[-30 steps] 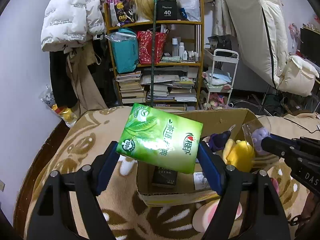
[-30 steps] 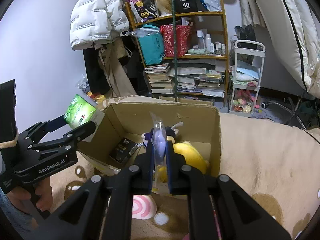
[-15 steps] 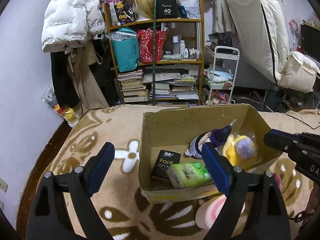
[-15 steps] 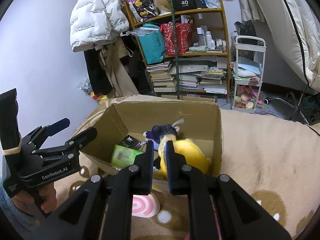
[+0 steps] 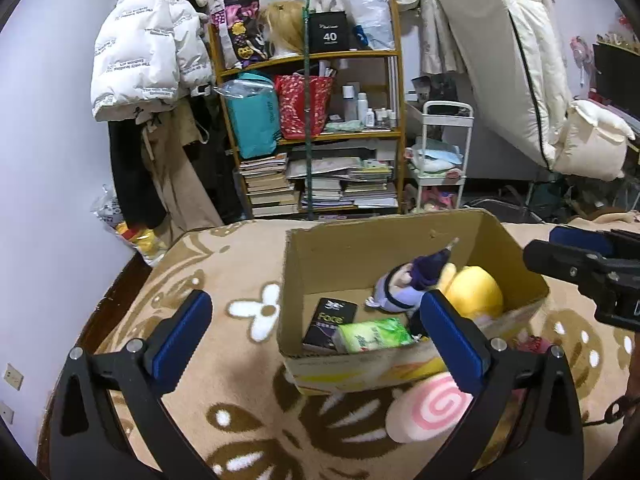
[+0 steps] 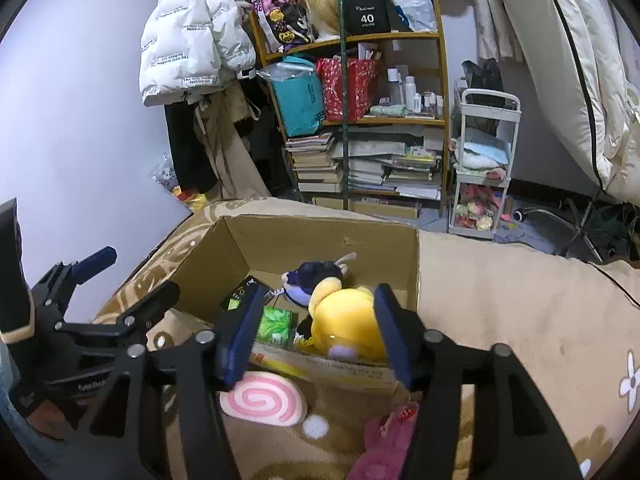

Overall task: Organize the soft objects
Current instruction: 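Move both grippers back toward the pink bear and the swirl cake plush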

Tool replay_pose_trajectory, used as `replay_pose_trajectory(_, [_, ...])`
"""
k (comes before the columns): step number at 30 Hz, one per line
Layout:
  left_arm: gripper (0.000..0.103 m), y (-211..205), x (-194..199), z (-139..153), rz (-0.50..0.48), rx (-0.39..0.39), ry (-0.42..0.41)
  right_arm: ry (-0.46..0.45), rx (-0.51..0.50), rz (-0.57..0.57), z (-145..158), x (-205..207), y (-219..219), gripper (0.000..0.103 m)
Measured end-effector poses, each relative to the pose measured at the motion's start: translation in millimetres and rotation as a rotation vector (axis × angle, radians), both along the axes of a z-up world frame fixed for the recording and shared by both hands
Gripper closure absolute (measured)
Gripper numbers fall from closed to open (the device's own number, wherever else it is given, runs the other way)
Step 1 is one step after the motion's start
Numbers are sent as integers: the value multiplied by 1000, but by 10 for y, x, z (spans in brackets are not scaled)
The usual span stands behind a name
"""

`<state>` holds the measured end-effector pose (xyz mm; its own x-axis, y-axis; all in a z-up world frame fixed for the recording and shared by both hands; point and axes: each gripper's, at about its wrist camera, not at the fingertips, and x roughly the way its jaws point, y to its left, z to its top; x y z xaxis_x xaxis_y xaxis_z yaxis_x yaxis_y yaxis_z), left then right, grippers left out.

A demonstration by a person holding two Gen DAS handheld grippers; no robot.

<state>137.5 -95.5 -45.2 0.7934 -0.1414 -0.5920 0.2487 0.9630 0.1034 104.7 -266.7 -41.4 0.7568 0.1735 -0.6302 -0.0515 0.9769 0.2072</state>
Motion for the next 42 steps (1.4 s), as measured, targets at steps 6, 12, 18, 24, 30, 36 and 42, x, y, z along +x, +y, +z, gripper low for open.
replay_pose_trajectory(6, [1,40,-69,-38,13,-34,57,25,-6,-26,21,-74,-33,11])
replay_pose_trajectory(12, [1,-27,-166,-106,-24,-34,113,70,-13,-31,-17,-165,-68,9])
replay_pose_trajectory(18, [1,-220,-240,-274,-71,14,132,120,-40,-57,-196,-245,-151,3])
replay_pose_trajectory(24, [1,-395,-268,-443,-120,29,160,180,-1,-98,-351,-227,-292,3])
replay_pose_trajectory(30, [1,-517,-248,-588,-161,20,206,237,-2,-130,-513,-179,-384,3])
replay_pose_trajectory(36, [1,-615,-281,-689,-208,35,210,303,10,-170,-696,-119,-470,3])
replay_pose_trajectory(42, [1,-720,-312,-787,-243,67,221,357,35,-200,-854,-56,-566,3])
